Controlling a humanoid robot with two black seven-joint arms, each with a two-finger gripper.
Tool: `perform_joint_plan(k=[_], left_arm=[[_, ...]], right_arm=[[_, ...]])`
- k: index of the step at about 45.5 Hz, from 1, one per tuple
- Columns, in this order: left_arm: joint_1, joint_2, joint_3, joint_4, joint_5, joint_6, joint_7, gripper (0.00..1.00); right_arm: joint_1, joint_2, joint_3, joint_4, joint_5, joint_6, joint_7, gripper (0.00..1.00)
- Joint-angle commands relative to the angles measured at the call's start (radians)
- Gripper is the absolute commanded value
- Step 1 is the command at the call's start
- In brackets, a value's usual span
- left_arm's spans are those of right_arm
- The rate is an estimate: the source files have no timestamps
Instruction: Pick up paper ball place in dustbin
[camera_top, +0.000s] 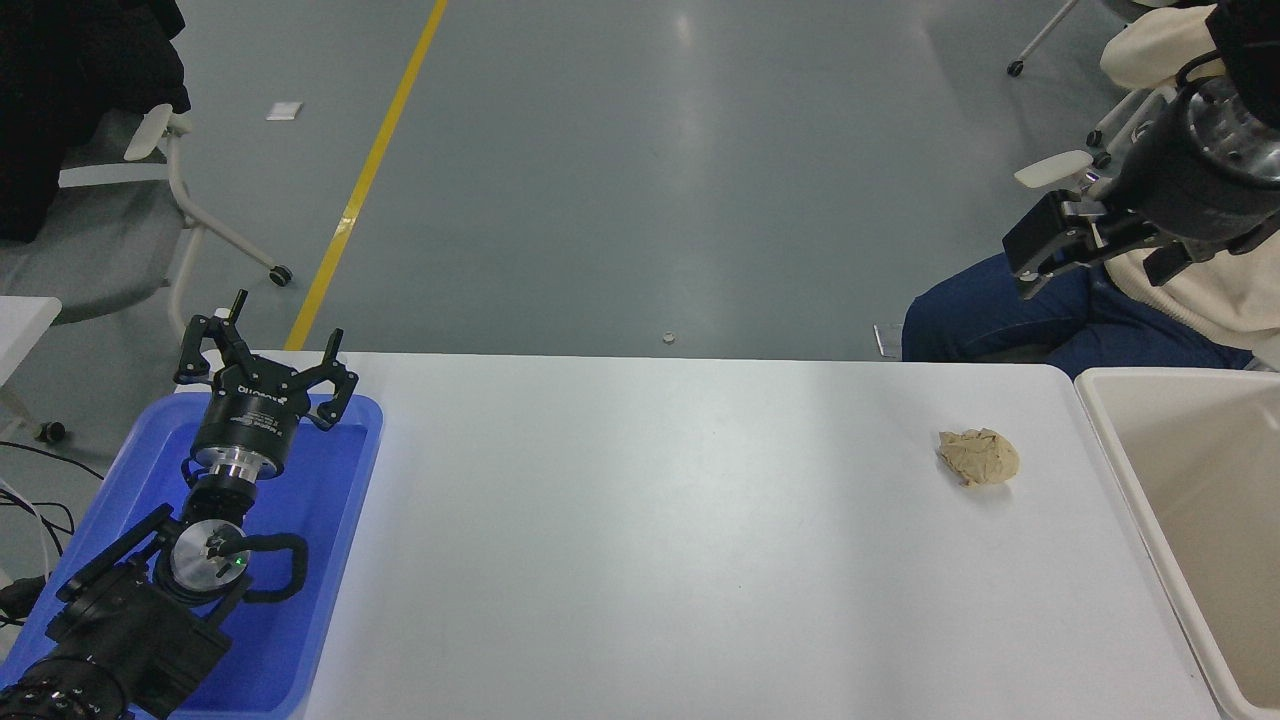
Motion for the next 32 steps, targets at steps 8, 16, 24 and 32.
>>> perform_joint_plan(k=[8, 16, 24, 32], left_arm=[[0.001, 0.000, -0.002, 0.000, -0.001, 0.000, 0.000, 1.00], [0.001, 0.000, -0.002, 0.000, 0.001, 0.000, 0.000, 1.00], [0.001, 0.000, 0.000, 0.000, -0.001, 0.001, 0.000, 1.00], [0.001, 0.000, -0.002, 0.000, 0.001, 0.003, 0.000, 1.00]], right_arm=[[-0.024, -0.001, 0.003, 0.000, 0.000, 0.000, 0.000, 1.00], [-0.022, 0.000, 0.017, 0.002, 0.002, 0.000, 0.000, 1.00], [-0.050, -0.001, 0.009, 0.002, 0.017, 0.000, 0.000, 1.00], [-0.093, 0.000, 0.062, -0.006, 0.020, 0.000, 0.000, 1.00]])
